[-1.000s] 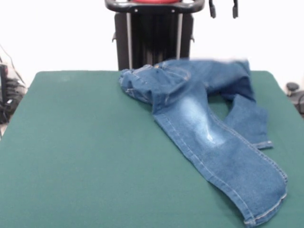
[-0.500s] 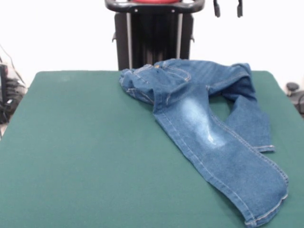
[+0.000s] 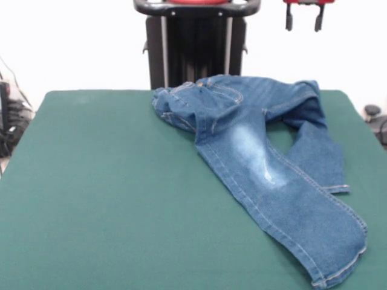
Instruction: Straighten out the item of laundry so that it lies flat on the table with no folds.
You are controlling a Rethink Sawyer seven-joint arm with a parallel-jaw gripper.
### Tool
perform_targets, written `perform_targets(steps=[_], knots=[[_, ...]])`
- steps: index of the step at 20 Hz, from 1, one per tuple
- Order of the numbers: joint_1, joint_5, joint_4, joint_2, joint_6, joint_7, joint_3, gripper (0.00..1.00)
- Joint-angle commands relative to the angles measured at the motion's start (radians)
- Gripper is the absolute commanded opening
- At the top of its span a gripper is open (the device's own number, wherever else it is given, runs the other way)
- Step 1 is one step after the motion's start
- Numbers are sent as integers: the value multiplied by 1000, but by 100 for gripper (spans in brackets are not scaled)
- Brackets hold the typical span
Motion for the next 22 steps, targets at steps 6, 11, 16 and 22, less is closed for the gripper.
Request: perform_targets(steps=[6,11,16,22], knots=[[123,-125,-414,273,15,351,-156,100],[146,-140,-531,339,47,361,-187,100],[160,-121,-593,407,32,365,-218,100],[204,-85,-612,516,-98,414,-241,100]])
